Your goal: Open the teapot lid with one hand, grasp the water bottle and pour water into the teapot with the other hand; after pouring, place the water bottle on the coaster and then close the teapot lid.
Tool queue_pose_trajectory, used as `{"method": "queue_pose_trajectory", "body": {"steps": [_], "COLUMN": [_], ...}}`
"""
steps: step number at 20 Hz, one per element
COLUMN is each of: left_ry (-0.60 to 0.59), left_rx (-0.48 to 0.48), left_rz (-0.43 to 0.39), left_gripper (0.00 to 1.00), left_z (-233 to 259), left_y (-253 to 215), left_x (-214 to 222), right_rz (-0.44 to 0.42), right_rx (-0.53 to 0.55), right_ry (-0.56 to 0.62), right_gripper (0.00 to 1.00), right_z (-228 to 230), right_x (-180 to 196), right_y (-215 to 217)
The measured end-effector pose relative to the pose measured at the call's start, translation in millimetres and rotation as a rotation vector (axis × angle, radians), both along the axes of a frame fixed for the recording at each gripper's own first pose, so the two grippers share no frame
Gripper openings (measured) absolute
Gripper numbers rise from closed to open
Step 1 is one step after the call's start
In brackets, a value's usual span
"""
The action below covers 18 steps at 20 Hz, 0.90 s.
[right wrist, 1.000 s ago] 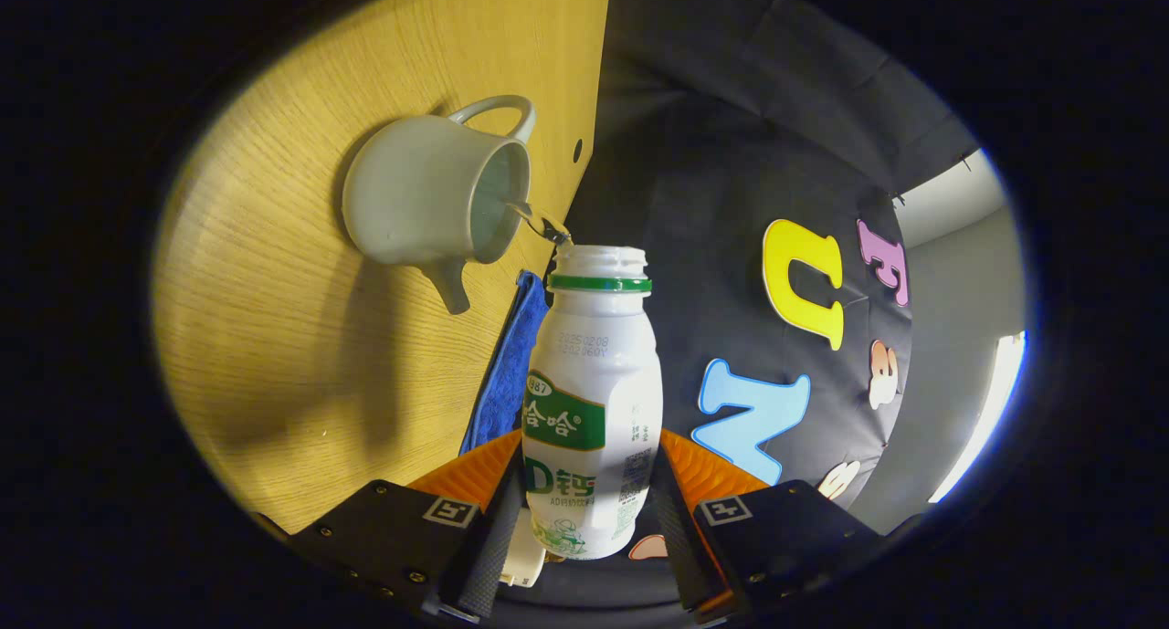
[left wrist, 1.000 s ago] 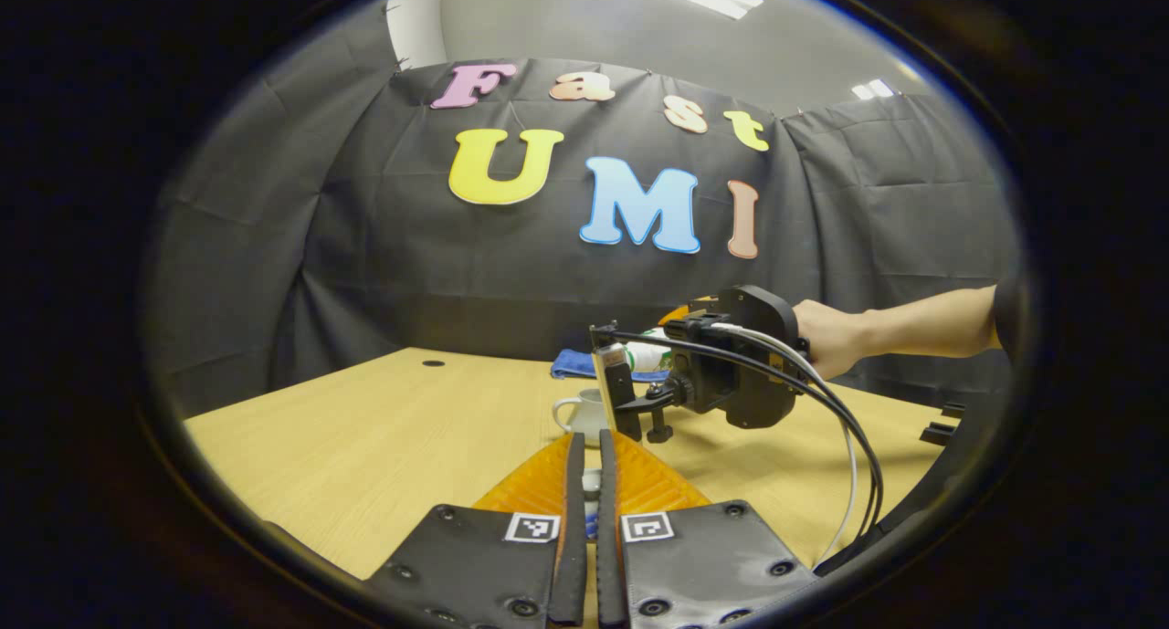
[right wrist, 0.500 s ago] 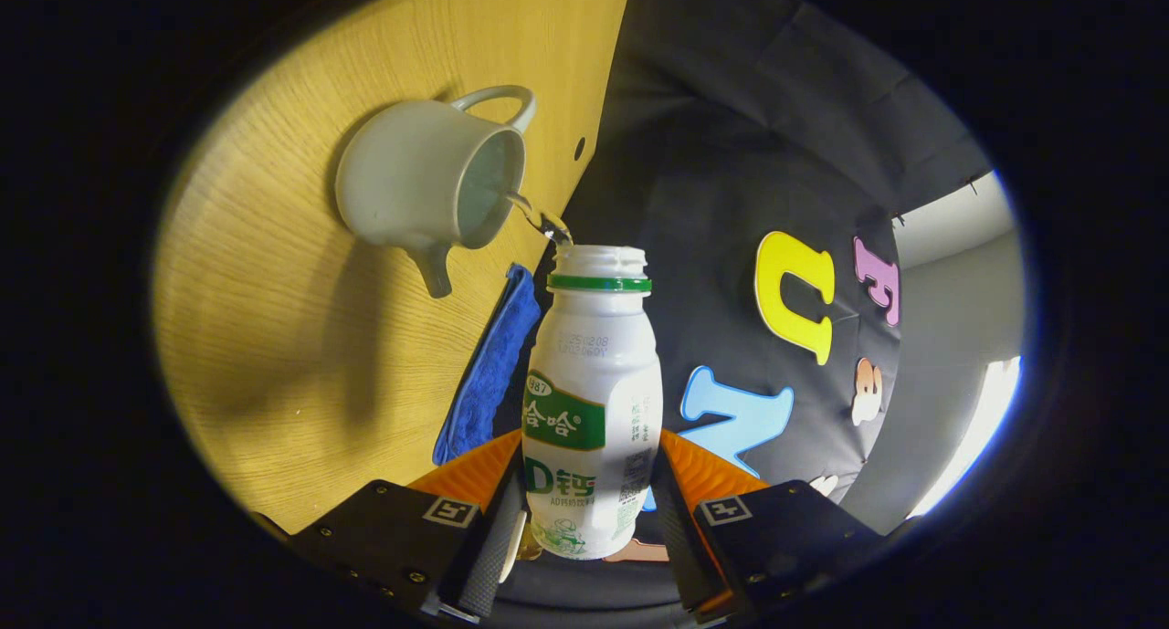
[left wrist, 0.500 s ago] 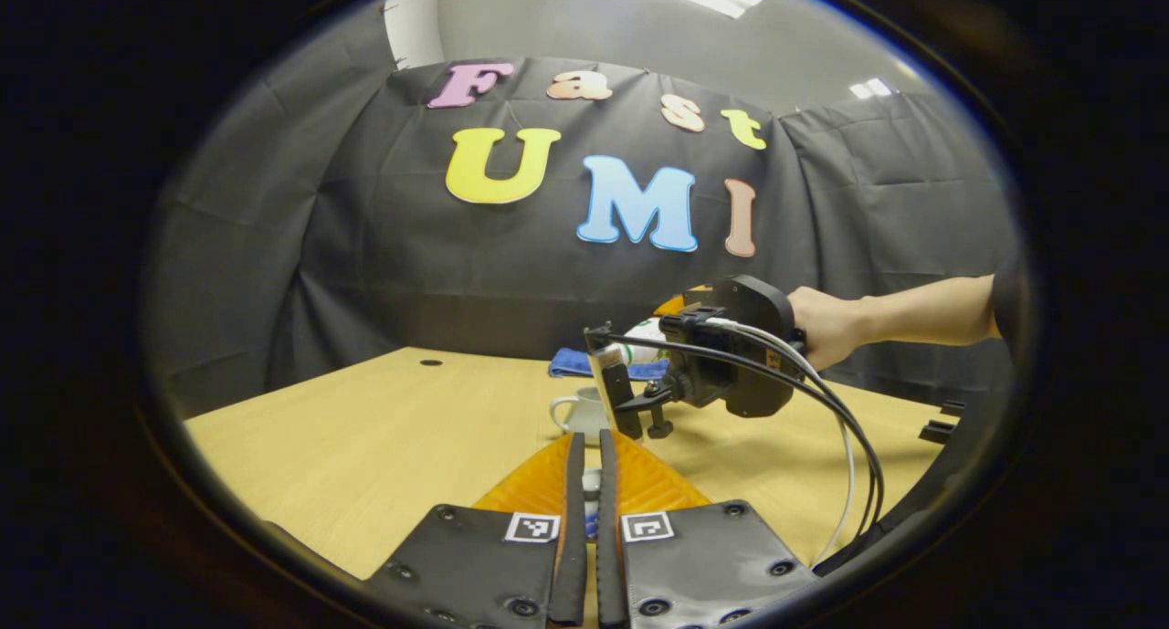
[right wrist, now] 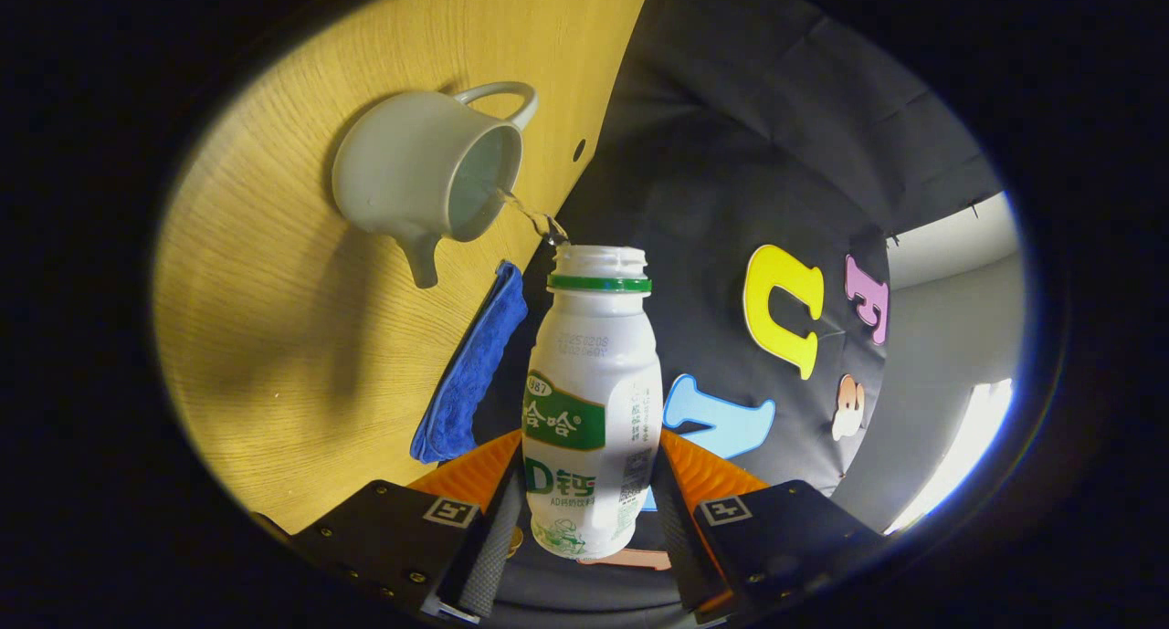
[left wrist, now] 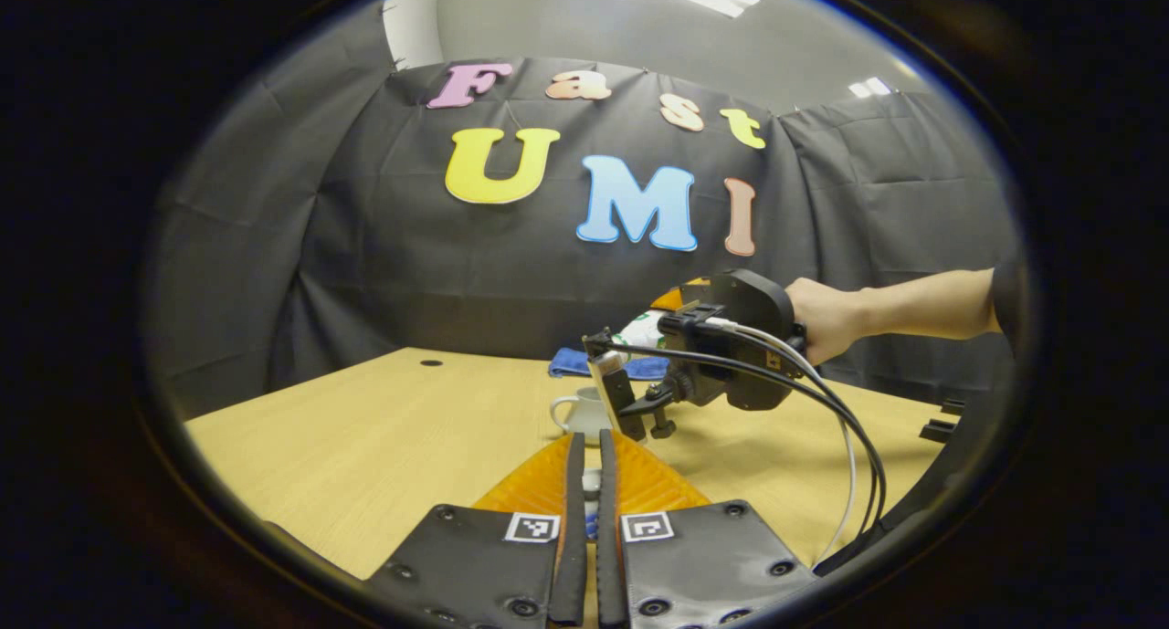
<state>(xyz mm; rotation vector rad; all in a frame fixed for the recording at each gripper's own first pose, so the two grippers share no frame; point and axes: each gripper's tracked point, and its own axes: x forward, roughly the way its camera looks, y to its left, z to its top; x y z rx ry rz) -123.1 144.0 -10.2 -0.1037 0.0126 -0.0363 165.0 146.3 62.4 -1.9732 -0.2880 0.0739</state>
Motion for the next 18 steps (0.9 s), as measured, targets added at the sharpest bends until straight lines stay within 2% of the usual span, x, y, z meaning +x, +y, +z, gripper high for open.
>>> {"method": "queue_pose_trajectory", "body": {"steps": [3,4,5,6,11,12,13,14,18], "left_ry": [0.002,0.003,0.003,0.004,0.005,0.005,0.005,0.006,0.009], "left_rx": [0.002,0.001,0.001,0.002,0.008,0.009,0.009,0.011,0.014], "left_rz": [-0.002,-0.002,-0.002,-0.002,-0.003,-0.004,-0.003,-0.003,-0.005], "left_gripper": [0.15,0.11,0.11,0.15,0.15,0.11,0.11,0.15,0.15], "left_z": [-0.5,-0.2,-1.5,-0.2,-1.9,-1.6,-1.9,-0.7,-1.5], "left_y": [-0.4,-0.6,0.1,-0.1,-1.1,-1.9,-1.7,-1.6,-2.4], "left_x": [0.6,1.0,0.0,0.9,0.2,0.3,0.1,0.5,-0.1], "right_rz": [0.004,0.005,0.007,0.008,0.018,0.021,0.024,0.026,0.033], "right_rx": [-0.017,-0.021,-0.024,-0.029,-0.058,-0.064,-0.069,-0.075,-0.109], "right_ry": [-0.010,-0.015,-0.018,-0.020,-0.033,-0.035,-0.036,-0.035,-0.030], "right_gripper": [0.73,0.73,0.73,0.73,0.73,0.72,0.72,0.72,0.73], "right_z": [2.7,3.5,4.5,4.5,5.1,4.0,2.9,0.8,-5.4], "right_x": [1.0,1.0,2.2,1.7,-0.5,-1.5,-2.6,-4.4,-1.2], "right_y": [1.2,0.9,1.6,2.1,5.3,5.7,6.6,6.9,9.3]}}
